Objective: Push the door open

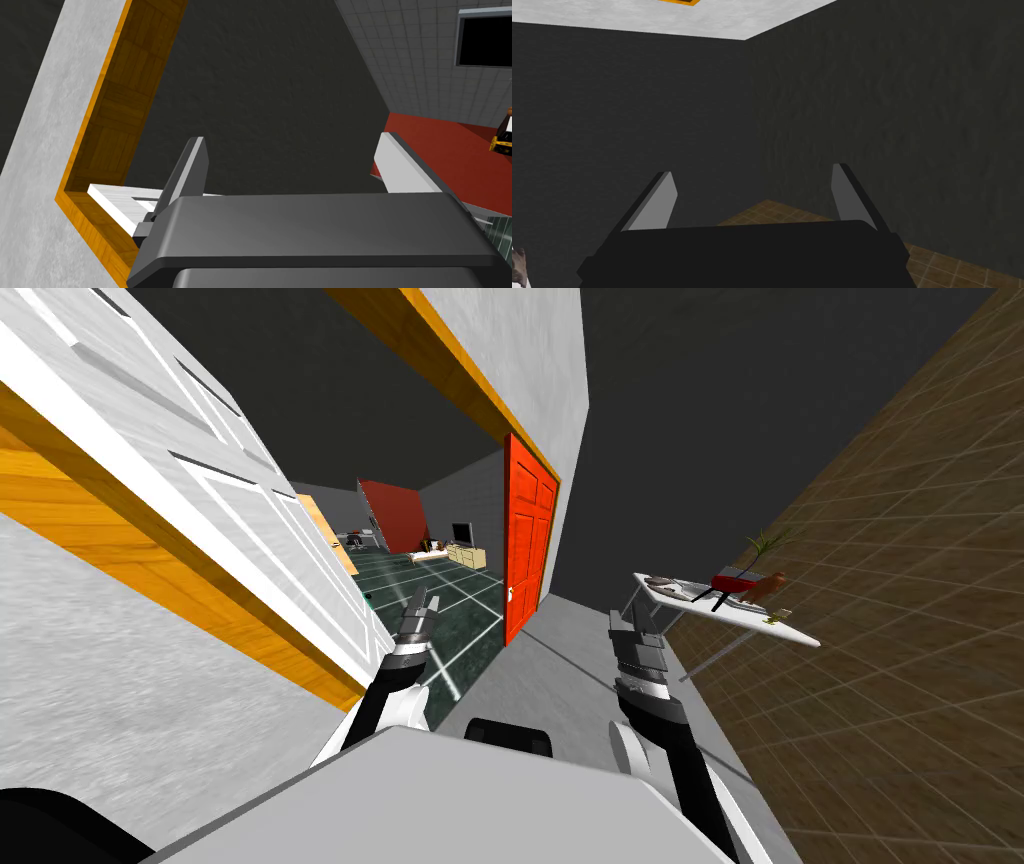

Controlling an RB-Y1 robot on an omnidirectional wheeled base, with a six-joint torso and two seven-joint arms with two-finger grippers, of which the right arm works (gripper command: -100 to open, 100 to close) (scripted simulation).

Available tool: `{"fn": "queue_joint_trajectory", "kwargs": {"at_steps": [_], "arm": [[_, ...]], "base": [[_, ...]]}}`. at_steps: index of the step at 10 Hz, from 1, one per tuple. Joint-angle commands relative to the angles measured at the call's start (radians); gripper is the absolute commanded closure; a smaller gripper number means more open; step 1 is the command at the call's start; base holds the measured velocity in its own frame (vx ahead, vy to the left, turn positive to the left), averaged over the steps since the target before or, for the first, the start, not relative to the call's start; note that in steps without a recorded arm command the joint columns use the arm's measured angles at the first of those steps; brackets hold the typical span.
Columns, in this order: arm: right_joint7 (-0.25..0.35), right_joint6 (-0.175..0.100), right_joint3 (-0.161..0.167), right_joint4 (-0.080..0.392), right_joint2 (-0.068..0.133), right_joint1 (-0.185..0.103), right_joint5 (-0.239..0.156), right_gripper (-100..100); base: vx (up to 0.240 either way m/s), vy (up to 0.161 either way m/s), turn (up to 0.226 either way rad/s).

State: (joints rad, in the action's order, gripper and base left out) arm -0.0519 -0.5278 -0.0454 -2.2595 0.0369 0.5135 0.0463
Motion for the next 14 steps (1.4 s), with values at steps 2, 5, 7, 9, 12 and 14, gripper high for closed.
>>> {"fn": "queue_joint_trajectory", "kwargs": {"at_steps": [2,5,7,9,12,14], "arm": [[0.019,-0.019,0.014,0.047,0.015,-0.009,0.011,-100],[0.041,-0.039,0.029,0.097,0.031,-0.019,0.022,-100],[0.068,-0.066,0.049,0.163,0.05,-0.032,0.037,-100],[0.083,-0.081,0.06,0.199,0.061,-0.039,0.045,-100],[0.11,-0.107,0.079,0.262,0.08,-0.051,0.06,-100],[0.128,-0.125,0.092,0.306,0.092,-0.06,0.07,-100]], "base": [[0.153,-0.004,0.069],[0.105,-0.005,0.06],[0.141,-0.006,0.09],[0.141,-0.009,0.074],[0.1,-0.015,0.068],[0.089,-0.012,0.075]]}}
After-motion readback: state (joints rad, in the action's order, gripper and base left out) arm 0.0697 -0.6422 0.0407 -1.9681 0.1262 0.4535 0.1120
